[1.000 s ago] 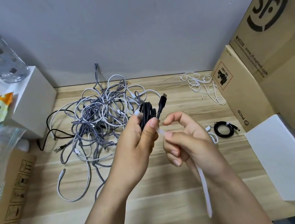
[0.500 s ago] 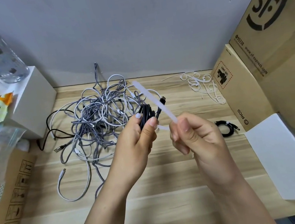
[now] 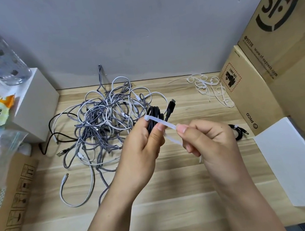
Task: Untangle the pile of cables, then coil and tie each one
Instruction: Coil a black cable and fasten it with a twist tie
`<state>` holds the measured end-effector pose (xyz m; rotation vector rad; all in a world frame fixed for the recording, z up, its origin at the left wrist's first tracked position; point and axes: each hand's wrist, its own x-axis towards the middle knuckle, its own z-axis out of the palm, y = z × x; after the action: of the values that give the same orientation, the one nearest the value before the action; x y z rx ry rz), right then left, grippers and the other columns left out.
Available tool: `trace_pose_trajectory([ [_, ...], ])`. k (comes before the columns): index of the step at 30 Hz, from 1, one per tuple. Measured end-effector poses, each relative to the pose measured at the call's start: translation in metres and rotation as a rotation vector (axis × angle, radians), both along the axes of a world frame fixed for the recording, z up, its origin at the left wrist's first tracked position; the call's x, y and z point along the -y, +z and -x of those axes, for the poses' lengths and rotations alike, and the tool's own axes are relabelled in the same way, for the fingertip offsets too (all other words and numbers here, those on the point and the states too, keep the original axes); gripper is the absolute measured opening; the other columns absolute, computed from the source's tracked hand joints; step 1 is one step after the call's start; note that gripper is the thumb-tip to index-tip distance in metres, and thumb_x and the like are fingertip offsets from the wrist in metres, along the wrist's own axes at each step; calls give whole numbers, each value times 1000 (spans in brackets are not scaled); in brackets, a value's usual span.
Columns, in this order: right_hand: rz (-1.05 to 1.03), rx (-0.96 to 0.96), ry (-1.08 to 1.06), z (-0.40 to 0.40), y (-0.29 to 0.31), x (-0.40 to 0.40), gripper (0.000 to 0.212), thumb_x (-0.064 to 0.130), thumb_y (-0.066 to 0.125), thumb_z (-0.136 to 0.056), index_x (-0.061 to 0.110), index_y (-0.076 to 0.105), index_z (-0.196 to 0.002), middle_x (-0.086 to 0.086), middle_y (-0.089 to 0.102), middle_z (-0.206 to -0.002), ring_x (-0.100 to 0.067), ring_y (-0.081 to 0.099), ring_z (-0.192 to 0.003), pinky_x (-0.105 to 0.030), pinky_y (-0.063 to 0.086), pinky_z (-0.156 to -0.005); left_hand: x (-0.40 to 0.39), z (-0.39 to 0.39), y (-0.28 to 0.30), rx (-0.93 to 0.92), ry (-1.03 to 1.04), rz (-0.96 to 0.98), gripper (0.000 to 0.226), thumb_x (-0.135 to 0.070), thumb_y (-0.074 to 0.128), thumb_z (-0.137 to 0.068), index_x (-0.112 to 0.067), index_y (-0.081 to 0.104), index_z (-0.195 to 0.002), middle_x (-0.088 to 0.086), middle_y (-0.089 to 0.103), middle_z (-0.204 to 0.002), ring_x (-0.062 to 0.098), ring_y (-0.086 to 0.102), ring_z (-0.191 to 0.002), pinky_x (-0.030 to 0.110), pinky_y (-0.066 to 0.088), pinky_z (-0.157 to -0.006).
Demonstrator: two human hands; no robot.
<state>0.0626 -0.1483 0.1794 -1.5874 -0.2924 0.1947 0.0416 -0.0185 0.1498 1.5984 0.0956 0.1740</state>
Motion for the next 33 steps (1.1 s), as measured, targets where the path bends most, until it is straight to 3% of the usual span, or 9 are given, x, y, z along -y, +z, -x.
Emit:
trace_pose_trajectory([
  [7,25,-13,-18,-1,-2,-1,36,42,56,-69,19,47,-43,1,37,-46,-6,33,-48,-15,29,-48,0,0,-3,-13,14,-25,17,-32,45,-87,-18,46,-78,-15,43,-51,2,31,-47,14,28,-46],
  [16,30,-28,-9,-2,-2,-2,37,42,57,-69,17,47,-43,-3,36,-46,-9,31,-47,-17,27,-46,0,1,-5,-30,35,-138,18,-36,45,-88,-21,47,-79,-13,44,-54,7,34,-49,24,28,-49],
  [21,29,-58,0,-3,-2,-4,39,33,62,-72,12,47,-43,-8,35,-48,-11,30,-49,-20,26,-47,1,3,-2,-3,55,-332,24,-33,47,-93,-13,43,-81,4,37,-59,10,29,-52,28,26,-50],
  [25,-13,-137,16,-8,-5,-5,39,24,58,-77,14,47,-41,-3,37,-45,-8,31,-44,-16,27,-45,1,4,1,14,-53,-548,13,-30,48,-95,-26,37,-88,-3,42,-58,17,34,-56,33,30,-56],
  [28,-11,-179,22,-14,-11,-2,42,18,66,-81,16,51,-42,3,44,-43,-4,35,-41,-12,31,-45,-4,3,-1,12,-127,-634,12,-32,46,-95,-26,36,-92,-7,42,-60,10,39,-55,31,28,-56],
  [33,59,-160,61,-17,-17,1,38,29,62,-78,12,58,-45,0,42,-38,-7,38,-40,-15,36,-49,-7,2,-4,4,-298,-727,7,-41,37,-92,-35,33,-90,-4,63,-90,21,57,-82,39,47,-71],
])
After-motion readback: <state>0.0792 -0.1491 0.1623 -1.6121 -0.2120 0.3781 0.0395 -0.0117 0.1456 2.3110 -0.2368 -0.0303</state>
